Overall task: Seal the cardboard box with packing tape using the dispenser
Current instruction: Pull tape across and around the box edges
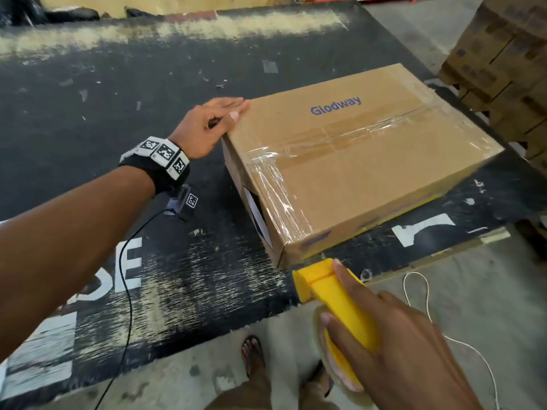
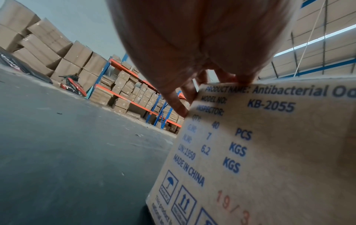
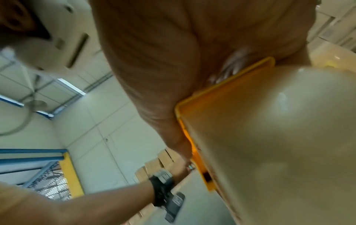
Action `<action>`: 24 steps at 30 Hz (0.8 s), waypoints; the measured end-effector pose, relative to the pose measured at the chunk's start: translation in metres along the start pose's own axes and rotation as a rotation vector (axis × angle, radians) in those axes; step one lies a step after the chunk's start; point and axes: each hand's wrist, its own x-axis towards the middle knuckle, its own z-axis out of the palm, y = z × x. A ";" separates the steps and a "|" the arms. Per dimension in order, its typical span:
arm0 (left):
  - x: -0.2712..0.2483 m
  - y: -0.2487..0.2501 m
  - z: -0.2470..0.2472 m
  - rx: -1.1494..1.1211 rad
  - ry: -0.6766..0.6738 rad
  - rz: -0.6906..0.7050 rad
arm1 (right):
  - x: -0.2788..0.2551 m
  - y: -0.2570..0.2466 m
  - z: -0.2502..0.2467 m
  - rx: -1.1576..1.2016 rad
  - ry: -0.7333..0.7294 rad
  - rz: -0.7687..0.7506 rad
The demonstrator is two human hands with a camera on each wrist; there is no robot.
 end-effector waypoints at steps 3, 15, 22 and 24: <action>0.000 0.001 -0.001 0.019 0.013 -0.045 | 0.018 0.022 0.034 0.080 -0.117 0.017; -0.103 0.152 0.049 0.215 -0.149 0.254 | 0.034 0.066 0.031 0.567 0.051 -0.091; -0.111 0.143 0.055 0.280 -0.201 0.189 | 0.041 0.091 0.019 0.776 0.150 -0.187; -0.110 0.141 0.047 0.260 -0.192 0.127 | 0.044 0.108 0.014 0.808 0.209 -0.190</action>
